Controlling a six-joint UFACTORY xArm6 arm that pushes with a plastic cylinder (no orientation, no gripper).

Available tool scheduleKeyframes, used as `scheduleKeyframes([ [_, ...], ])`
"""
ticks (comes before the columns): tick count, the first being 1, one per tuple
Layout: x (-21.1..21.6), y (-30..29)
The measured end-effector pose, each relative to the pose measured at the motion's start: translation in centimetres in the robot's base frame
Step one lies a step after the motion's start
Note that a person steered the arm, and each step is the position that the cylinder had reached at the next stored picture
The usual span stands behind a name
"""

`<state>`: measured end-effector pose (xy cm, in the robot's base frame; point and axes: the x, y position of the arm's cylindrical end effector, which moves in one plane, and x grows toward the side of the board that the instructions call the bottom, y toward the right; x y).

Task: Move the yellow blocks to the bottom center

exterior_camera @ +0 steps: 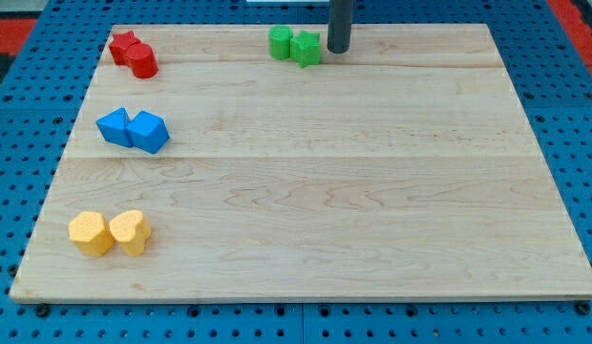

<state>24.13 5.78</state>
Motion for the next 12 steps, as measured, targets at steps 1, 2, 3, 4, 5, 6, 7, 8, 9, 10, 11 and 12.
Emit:
scheduleKeyframes([
  [1,4.4,0.2],
  [2,15.5,0.2],
  [3,22.7,-8.0],
  [4,25.3,-20.4],
  [5,24.4,-33.0],
  [6,26.5,-35.3],
  [7,29.3,-31.5],
  [8,30.1,-31.5],
  [9,30.7,-30.0],
  [10,30.7,-26.0],
  [11,33.9,-27.4],
  [12,36.2,-27.5],
])
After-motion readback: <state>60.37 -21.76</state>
